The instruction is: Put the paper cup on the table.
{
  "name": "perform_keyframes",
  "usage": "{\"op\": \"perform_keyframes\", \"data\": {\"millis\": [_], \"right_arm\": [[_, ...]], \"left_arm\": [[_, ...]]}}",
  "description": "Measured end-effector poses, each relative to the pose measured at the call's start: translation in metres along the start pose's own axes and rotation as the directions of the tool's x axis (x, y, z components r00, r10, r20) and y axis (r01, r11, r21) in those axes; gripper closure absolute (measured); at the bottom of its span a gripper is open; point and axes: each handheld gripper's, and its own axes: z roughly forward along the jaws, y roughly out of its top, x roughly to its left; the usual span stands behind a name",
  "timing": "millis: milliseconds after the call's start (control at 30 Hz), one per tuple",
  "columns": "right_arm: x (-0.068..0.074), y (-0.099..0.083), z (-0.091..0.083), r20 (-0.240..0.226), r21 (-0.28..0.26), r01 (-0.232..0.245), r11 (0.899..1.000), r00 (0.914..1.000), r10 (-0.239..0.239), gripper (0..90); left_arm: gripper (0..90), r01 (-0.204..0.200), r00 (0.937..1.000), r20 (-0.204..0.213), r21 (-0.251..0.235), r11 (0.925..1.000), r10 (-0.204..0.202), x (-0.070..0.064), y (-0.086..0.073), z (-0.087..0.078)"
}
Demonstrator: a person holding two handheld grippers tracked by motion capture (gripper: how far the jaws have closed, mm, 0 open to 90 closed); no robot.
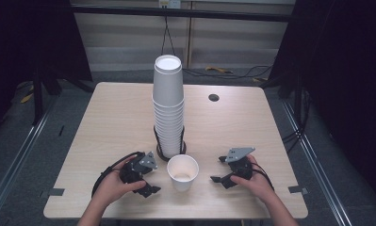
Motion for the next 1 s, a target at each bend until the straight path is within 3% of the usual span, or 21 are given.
{"op": "perform_keyframes", "data": {"millis": [300, 400, 767, 933, 1000], "right_arm": [[0.0, 0.0, 0.0, -0.001, 0.0, 0.0, 1.0, 1.0, 0.0, 14.0], [0.0, 0.0, 0.0, -0.001, 0.0, 0.0, 1.0, 1.0, 0.0, 14.0], [0.0, 0.0, 0.0, 0.0, 0.0, 0.0, 1.0, 1.0, 0.0, 14.0], [0.0, 0.0, 0.0, 0.0, -0.001, 0.001, 1.0, 1.0, -0.001, 14.0], [0.0, 0.0, 0.0, 0.0, -0.001, 0.001, 1.0, 1.0, -0.001, 14.0]], "left_arm": [[15.0, 0.008, 0.9999, -0.007, -0.005, 1.0, -0.008, 0.006, -0.014, -0.003], [15.0, 0.037, 0.9991, -0.02, -0.024, 0.999, -0.038, 0.01, -0.022, -0.007], [15.1, 0.069, 0.997, -0.033, -0.032, 0.9971, -0.07, 0.016, -0.04, -0.005], [15.0, 0.044, 0.998, -0.045, -0.038, 0.9983, -0.045, 0.019, -0.045, -0.007], [14.5, 0.056, 0.9971, -0.048, -0.06, 0.9966, -0.059, 0.019, -0.047, -0.007]]}}
